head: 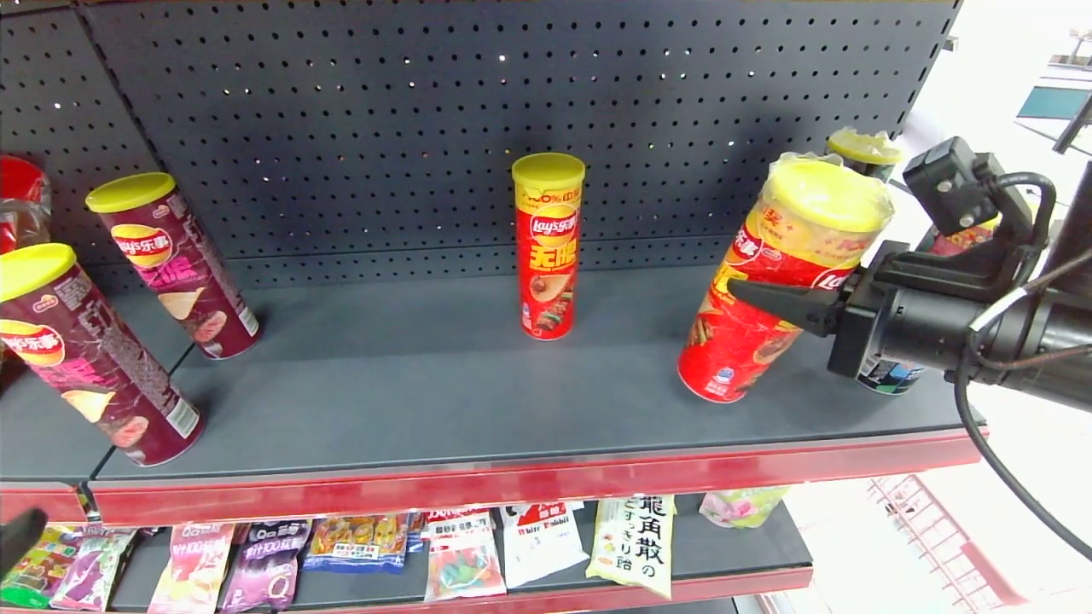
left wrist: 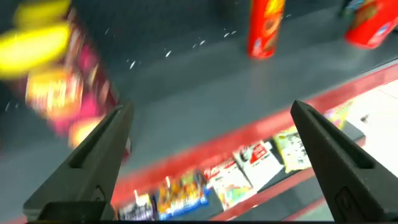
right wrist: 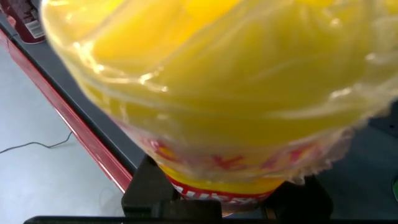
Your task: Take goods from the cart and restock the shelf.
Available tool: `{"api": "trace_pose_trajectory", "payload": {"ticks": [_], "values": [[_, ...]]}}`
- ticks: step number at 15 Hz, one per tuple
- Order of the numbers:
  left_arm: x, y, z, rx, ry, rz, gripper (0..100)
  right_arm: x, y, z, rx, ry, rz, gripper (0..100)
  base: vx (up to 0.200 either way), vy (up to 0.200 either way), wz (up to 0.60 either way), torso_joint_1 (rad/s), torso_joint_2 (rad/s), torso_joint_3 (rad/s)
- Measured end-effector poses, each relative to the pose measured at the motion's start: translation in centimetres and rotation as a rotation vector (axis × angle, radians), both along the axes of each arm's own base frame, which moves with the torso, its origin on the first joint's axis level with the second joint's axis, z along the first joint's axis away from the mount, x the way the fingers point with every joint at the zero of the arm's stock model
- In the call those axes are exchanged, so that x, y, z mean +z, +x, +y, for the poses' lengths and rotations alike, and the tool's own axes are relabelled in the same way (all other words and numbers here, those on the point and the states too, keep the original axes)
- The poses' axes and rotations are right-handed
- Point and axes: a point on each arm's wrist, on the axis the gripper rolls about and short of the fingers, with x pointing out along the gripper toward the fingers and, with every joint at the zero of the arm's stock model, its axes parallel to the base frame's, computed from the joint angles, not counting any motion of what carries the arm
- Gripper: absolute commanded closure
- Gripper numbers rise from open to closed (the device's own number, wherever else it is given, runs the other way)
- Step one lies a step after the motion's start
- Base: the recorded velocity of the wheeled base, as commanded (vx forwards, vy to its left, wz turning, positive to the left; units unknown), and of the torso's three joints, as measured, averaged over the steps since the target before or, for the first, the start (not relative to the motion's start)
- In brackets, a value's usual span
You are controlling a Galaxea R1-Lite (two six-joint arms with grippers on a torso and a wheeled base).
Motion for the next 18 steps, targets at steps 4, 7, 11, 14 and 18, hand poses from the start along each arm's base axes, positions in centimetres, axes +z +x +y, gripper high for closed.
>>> {"api": "trace_pose_trajectory", "payload": {"ticks": [4, 7, 11, 14, 18], "values": [[5.1, 7.9, -2.0, -0.174, 0.033, 0.092, 0, 0.1, 0.7, 0.3, -0.018, -0.002, -0.003, 100, 0.000, 0.000, 0.00, 0.000, 0.00, 0.000], [5.5, 13.9, -5.6, -0.354, 0.058, 0.198, 0, 0.1, 1.0, 0.3, -0.021, -0.003, -0.001, 100, 0.000, 0.000, 0.00, 0.000, 0.00, 0.000], [4.6, 21.6, -9.8, -0.441, 0.069, 0.225, 0, 0.1, 1.1, 0.3, -0.026, -0.002, 0.001, 100, 0.000, 0.000, 0.00, 0.000, 0.00, 0.000], [4.0, 25.8, -11.8, -0.451, 0.094, 0.213, 0, -0.1, 1.1, 0.2, -0.026, -0.002, 0.008, 100, 0.000, 0.000, 0.00, 0.000, 0.00, 0.000], [2.9, 28.7, -13.4, -0.467, 0.107, 0.226, 0, -0.4, 1.0, 0.2, -0.026, -0.005, 0.017, 100, 0.000, 0.000, 0.00, 0.000, 0.00, 0.000]]}}
